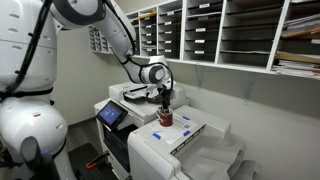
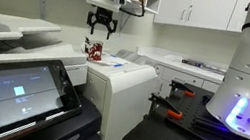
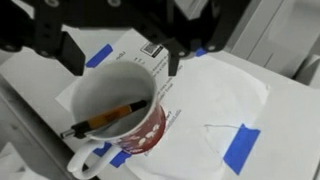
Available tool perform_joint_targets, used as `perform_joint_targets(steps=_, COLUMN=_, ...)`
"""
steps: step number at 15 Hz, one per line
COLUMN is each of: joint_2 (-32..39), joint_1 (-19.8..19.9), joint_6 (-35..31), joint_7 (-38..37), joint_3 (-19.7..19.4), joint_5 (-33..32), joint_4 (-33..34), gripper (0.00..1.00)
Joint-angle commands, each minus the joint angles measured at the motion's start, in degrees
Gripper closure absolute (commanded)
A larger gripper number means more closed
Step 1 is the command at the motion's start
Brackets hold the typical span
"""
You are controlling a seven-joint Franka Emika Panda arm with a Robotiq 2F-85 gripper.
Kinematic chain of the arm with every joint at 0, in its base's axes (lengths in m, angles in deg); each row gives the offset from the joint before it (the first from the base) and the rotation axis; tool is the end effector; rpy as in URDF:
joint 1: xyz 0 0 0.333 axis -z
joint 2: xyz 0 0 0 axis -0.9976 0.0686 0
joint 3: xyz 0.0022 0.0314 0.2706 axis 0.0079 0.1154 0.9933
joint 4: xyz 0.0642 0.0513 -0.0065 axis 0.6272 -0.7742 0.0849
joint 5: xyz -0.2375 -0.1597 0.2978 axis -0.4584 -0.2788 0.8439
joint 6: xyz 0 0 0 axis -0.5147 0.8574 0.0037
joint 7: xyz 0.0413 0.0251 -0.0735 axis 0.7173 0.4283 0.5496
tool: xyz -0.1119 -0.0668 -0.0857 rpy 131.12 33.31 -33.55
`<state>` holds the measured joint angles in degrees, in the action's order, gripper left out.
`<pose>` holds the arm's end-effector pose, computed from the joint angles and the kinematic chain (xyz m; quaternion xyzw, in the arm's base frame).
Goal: Slide the mug to the left
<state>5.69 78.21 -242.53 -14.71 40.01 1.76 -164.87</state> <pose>0.5801 0.0053 0.1898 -0.8748 0.4688 -0.1213 0.0174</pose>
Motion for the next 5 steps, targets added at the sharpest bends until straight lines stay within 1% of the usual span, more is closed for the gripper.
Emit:
perform_joint_targets(steps=1, joint_2=-5.71, joint_1=1.32, joint_6=6.37, joint_7=6.45, joint_3=1.15, joint_5=-0.1, joint_4=-1.21, gripper=0.0)
perform_joint_targets(steps=4, joint_2=-8.6, joint_1=2.34, joint_6=12.5, joint_7=11.53, joint_3=2.52, joint_5=-0.01, joint_4=-0.46, gripper=0.0)
perform_joint_targets(steps=5, joint_2=-9.18, joint_1=2.38, joint_6=13.59, joint_7=11.75, joint_3=2.71, joint_5=-2.04, joint_4=-0.45, gripper=0.0)
